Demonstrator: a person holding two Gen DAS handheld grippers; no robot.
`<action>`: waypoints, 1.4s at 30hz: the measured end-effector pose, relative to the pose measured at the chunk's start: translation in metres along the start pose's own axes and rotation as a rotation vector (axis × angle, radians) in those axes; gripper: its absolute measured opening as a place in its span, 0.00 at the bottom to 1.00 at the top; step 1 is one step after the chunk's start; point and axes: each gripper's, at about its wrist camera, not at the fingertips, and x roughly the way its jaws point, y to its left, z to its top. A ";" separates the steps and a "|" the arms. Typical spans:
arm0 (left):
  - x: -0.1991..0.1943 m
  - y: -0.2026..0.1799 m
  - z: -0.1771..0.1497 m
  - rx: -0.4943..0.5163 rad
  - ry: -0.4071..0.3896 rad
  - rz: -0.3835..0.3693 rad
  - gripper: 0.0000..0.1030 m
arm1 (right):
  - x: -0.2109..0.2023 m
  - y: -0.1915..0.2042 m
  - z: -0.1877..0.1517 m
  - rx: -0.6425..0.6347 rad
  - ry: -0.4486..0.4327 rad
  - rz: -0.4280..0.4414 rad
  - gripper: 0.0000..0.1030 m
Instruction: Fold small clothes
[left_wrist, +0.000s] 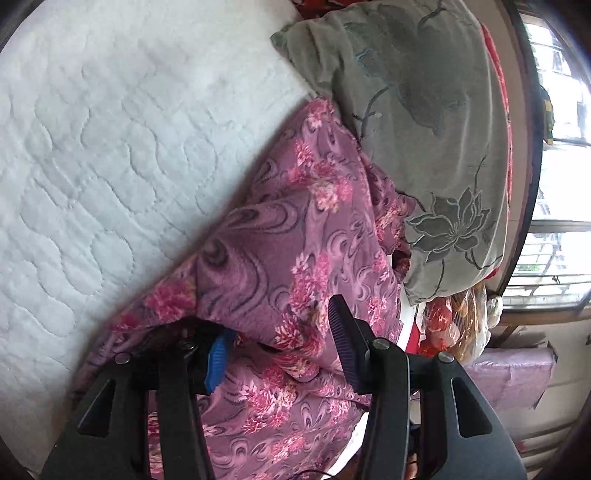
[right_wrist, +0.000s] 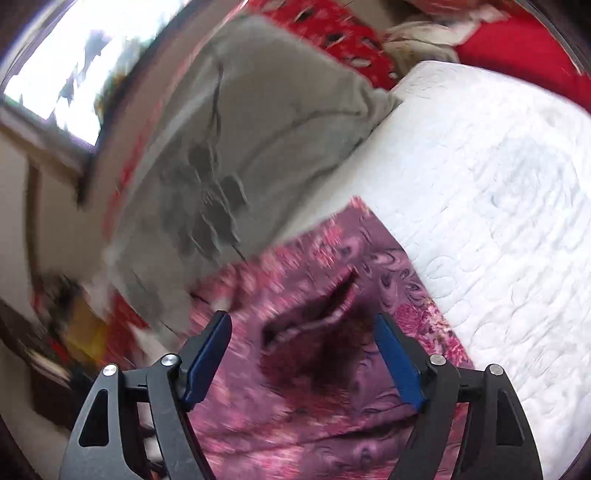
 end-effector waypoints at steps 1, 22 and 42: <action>0.001 -0.001 -0.001 0.000 -0.004 0.002 0.46 | 0.008 0.004 -0.001 -0.018 0.019 -0.023 0.79; -0.025 -0.022 -0.043 0.256 0.006 0.103 0.47 | -0.028 -0.012 0.001 -0.353 0.099 -0.022 0.19; -0.124 0.078 -0.148 0.330 0.145 0.291 0.52 | -0.160 -0.078 -0.113 -0.454 0.340 -0.111 0.52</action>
